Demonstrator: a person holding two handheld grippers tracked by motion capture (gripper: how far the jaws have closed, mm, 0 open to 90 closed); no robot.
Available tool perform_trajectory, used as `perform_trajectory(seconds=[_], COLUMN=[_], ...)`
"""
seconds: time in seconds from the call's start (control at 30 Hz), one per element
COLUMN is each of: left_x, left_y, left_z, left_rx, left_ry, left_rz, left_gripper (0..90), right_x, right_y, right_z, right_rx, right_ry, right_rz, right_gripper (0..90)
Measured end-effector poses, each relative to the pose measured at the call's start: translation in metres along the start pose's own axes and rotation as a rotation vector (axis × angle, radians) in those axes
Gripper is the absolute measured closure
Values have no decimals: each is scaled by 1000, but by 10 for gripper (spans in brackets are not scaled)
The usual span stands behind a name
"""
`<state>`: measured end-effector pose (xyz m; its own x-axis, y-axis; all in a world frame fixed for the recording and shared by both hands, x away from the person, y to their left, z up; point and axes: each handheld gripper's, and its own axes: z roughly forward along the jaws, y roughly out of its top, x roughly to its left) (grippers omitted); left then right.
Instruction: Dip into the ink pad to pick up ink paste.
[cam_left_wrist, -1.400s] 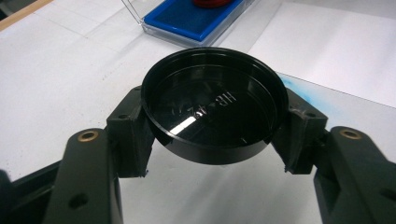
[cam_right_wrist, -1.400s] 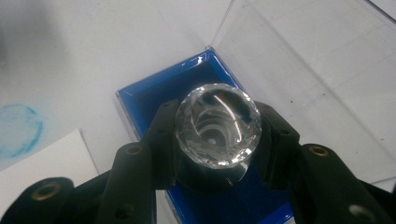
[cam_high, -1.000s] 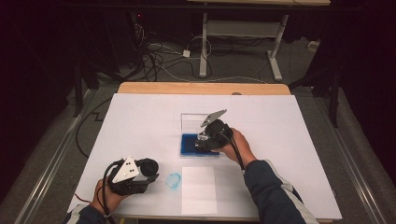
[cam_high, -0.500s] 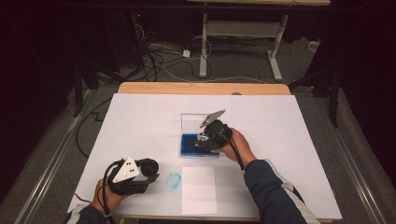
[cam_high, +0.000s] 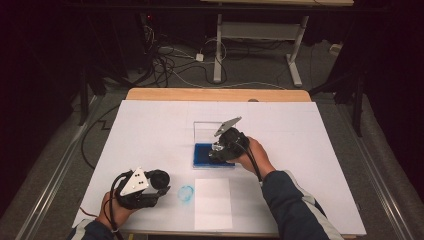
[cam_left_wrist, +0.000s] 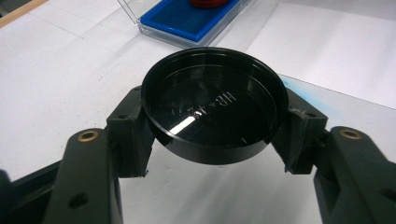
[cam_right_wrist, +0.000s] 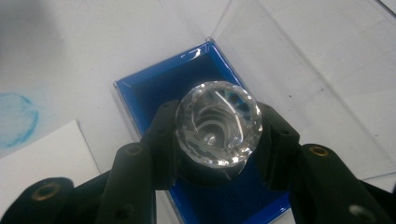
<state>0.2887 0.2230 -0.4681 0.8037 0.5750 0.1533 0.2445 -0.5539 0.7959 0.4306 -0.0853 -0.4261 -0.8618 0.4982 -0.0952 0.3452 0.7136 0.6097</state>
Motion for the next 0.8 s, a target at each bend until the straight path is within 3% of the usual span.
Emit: perform_trajectory(seconds=[0.53,0.8], left_x=[1,1], left_y=[0,1], left_z=[0,0], left_rx=[-5,-5], left_ry=[-7,-5], left_rz=[3,4], left_gripper=[365,365], right_x=[0,1], right_y=[0,7], right_z=[-4,-28], right_rx=[-17,-69], right_ry=[2,-16], right_rz=[9,-5], right_gripper=[565,564])
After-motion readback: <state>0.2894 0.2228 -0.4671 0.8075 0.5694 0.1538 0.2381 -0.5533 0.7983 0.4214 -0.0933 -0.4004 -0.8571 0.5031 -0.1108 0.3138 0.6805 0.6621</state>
